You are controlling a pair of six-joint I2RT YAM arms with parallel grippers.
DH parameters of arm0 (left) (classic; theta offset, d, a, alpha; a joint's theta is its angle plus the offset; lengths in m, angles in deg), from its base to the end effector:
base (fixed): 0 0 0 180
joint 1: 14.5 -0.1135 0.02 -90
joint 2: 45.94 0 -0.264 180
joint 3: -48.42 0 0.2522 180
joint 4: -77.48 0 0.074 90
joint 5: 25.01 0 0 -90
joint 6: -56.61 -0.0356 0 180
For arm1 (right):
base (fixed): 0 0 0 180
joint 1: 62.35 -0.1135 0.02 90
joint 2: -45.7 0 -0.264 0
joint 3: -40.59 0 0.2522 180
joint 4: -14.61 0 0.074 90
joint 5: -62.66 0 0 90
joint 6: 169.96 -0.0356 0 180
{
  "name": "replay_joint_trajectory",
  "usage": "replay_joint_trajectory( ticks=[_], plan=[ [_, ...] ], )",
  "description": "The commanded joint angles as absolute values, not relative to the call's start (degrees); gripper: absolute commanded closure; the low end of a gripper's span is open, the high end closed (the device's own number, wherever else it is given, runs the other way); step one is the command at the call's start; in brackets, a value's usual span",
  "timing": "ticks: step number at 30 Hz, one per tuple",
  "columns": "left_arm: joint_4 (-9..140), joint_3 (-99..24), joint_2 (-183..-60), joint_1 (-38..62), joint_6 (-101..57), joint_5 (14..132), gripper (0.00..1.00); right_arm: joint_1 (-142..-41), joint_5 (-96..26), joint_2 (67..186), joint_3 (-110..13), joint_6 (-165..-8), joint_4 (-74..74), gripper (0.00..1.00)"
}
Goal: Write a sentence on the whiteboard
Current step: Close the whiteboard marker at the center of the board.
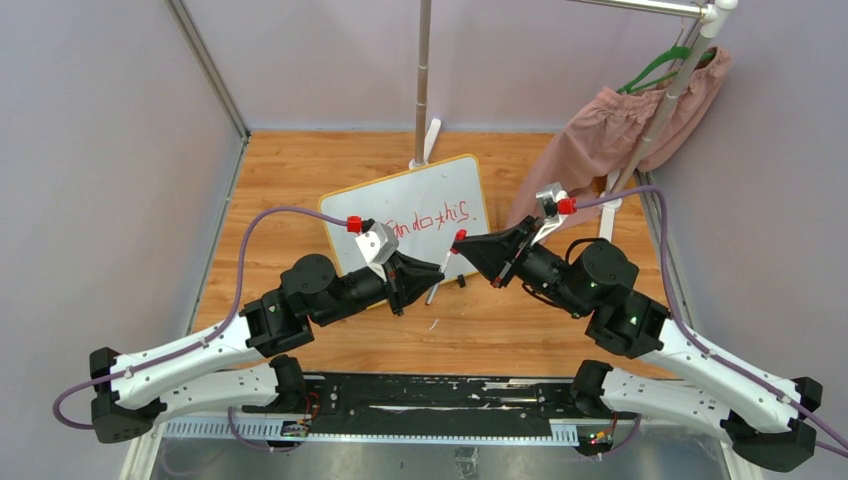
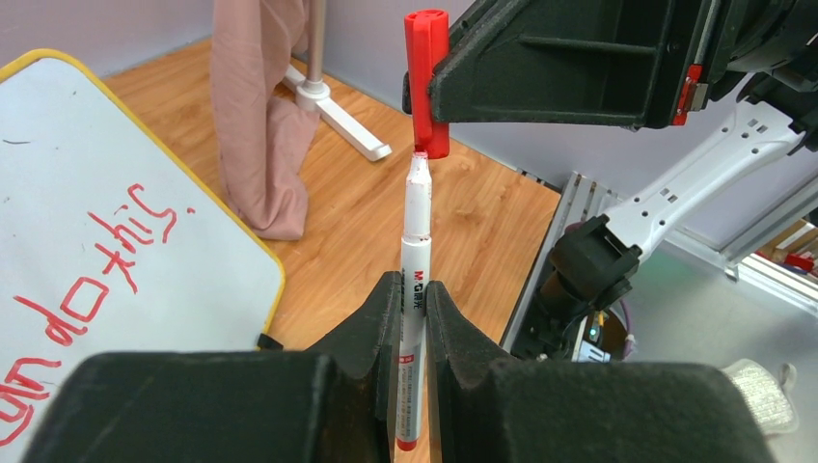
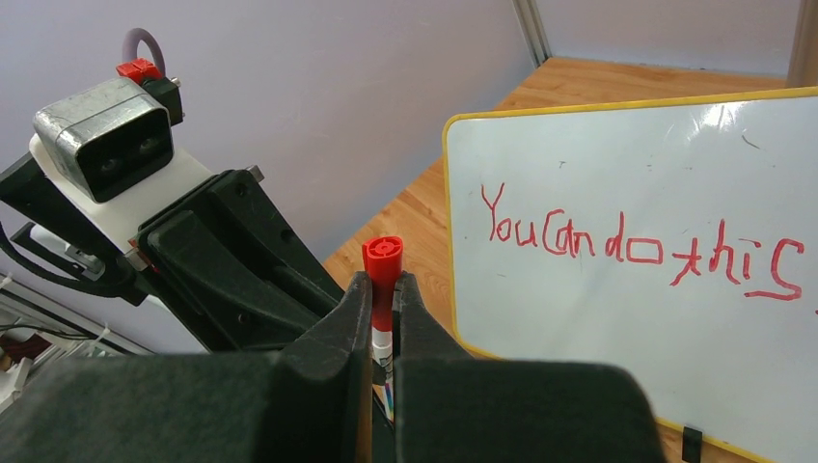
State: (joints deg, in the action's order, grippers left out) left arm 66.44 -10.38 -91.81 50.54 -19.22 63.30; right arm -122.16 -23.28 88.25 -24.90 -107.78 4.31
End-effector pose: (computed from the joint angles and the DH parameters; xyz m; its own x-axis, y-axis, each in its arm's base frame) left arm 0.0818 -0.1732 0.3630 -0.2053 -0.1388 -0.9688 0.8700 0.4276 -0.2456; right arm 0.0850 0.1410 0.4143 -0.2888 0.4292 -0.8558 -0.7832 0.4082 0.4691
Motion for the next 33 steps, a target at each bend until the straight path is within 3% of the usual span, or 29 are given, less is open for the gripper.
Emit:
replay_joint_trajectory(
  ticks=[1,33],
  plan=[
    [68.3,-11.6,-91.4,50.8,-18.6,63.3,1.00,-123.3,-22.0,87.4,-24.1,-108.5,7.4,1.00],
    [68.6,-11.6,-92.1,50.8,-18.4,64.6,1.00,-124.4,-20.2,87.1,-23.3,-108.5,8.2,1.00]
  ],
)
